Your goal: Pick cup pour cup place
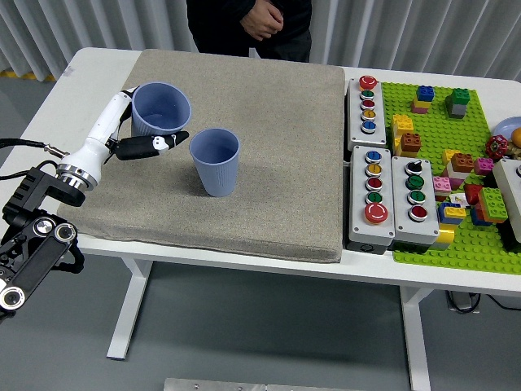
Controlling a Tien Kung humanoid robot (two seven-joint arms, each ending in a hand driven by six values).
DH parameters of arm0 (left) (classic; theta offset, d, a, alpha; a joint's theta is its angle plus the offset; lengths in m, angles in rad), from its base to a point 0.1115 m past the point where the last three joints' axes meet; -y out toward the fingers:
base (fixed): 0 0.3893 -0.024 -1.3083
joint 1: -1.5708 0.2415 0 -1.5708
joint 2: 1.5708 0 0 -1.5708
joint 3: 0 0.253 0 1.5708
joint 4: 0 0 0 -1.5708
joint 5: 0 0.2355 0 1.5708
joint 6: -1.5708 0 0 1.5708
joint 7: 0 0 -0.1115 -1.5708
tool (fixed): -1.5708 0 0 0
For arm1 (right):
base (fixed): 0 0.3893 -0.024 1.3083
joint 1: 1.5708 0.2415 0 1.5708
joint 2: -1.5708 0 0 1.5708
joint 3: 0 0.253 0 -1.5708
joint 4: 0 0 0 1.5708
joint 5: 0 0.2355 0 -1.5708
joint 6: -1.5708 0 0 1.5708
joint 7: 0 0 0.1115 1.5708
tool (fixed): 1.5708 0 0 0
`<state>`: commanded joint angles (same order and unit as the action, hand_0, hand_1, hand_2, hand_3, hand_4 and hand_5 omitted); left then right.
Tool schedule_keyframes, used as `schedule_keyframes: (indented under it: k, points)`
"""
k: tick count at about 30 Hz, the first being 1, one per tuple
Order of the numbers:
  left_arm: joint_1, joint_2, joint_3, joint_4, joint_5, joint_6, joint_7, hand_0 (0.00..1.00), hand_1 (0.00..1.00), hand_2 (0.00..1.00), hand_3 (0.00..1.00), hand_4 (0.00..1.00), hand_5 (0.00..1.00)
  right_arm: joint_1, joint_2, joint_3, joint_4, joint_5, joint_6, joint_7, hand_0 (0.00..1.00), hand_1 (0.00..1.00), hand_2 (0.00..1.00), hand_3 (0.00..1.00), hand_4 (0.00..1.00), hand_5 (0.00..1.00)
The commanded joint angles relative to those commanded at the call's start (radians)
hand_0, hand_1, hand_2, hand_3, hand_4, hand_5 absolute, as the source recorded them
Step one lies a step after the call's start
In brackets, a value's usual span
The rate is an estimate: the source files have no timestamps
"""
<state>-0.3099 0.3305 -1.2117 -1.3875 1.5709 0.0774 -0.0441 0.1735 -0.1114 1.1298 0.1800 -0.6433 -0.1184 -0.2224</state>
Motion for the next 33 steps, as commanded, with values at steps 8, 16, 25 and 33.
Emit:
schedule_keyframes:
  k: [8, 16, 25, 33]
  points:
    - [-0.045, 0.028, 0.027, 0.014, 0.109, -0.006, 0.021, 0.597, 0.500, 0.531, 0.513, 0.813, 0.169, 0.001, -0.002, -0.008, 0.000, 0.012, -0.001, 0.003, 0.722, 0.687, 0.731, 0.698, 0.315, 0.304]
    - [-0.070, 0.052, 0.037, -0.010, 0.226, -0.014, 0.040, 0.596, 0.501, 0.532, 0.515, 0.806, 0.163, 0.008, -0.004, -0.011, 0.000, 0.023, -0.002, 0.006, 0.721, 0.687, 0.731, 0.697, 0.313, 0.304]
    - [-0.092, 0.065, 0.064, -0.028, 0.346, -0.020, 0.058, 0.595, 0.502, 0.533, 0.518, 0.801, 0.159, 0.011, -0.005, -0.013, 0.000, 0.027, -0.004, 0.007, 0.721, 0.687, 0.732, 0.697, 0.313, 0.303]
    - [-0.115, 0.078, 0.088, -0.032, 0.395, -0.019, 0.066, 0.594, 0.504, 0.534, 0.520, 0.799, 0.156, 0.013, -0.006, -0.015, 0.000, 0.032, -0.004, 0.009, 0.721, 0.687, 0.733, 0.697, 0.313, 0.301]
